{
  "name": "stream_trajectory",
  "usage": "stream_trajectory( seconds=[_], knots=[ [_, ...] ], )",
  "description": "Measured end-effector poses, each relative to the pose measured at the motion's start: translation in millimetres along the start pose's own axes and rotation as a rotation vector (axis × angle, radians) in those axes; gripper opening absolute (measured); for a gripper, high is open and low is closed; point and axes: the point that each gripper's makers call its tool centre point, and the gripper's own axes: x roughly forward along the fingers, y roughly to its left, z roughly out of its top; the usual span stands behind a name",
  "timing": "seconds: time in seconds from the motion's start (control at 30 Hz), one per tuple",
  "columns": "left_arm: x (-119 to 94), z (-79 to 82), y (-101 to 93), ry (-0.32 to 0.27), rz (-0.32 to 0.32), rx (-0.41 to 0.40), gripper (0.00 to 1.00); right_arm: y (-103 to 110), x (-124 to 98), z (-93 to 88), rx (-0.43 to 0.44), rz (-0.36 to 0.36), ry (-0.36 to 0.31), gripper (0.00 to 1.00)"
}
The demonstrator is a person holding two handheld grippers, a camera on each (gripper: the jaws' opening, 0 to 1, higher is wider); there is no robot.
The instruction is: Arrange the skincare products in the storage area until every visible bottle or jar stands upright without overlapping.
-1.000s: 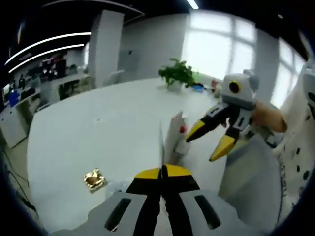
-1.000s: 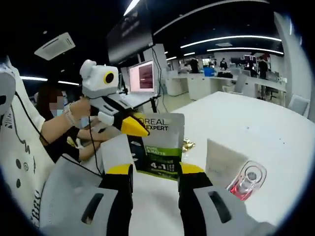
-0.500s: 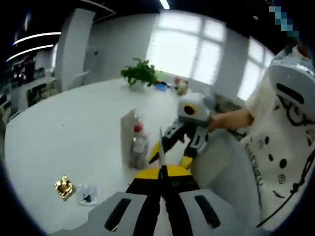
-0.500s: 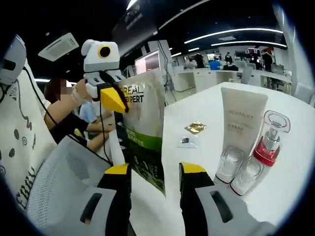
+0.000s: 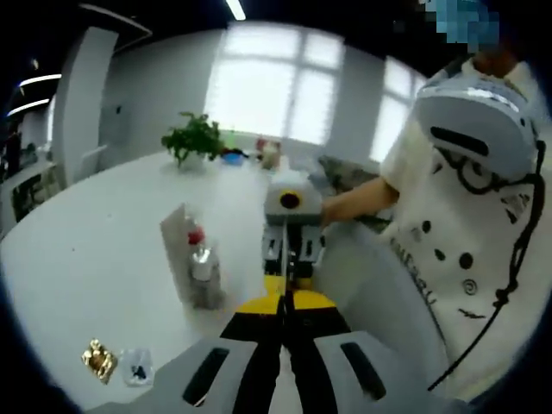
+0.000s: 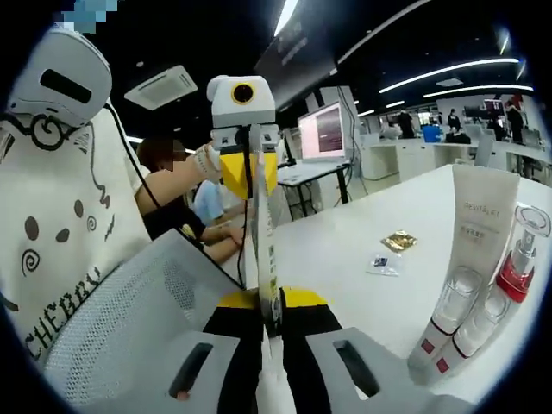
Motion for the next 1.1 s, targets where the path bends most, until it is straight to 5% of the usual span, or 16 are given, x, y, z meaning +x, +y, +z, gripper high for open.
stream_trajectory(
  seconds=[0.27,0.5,0.6,0.77,0.9,1.1],
  knots=[
    [2.8,-4.0,8.1,-0.006,0.025,0.045,0.02,2.3,1.6,-4.0,0.022,0.02,0.013,0.01],
    [15.0,-6.9,4.2,0.026,-0.017,0.049,0.23,2.7,6.5,-10.0,0.03,0.02,0.049,0.01],
    [24.2,-11.5,8.3,0.056,-0.013,0.057,0.2,2.9,11.4,-12.5,0.04,0.024,0.066,0.01],
    [32.6,-6.5,13.7,0.015,-0.022,0.01,0.11,1.9,17.9,-19.1,0.062,0.032,0.096,0.01],
    [39.7,-16.5,13.5,0.06,-0.041,0.006,0.07,1.8,19.7,-20.1,0.097,0.051,0.09,0.01],
    [41.6,-26.4,22.7,0.075,-0.066,-0.05,0.01,-5.5,22.9,-29.7,0.209,0.052,0.095,0.01]
  ],
)
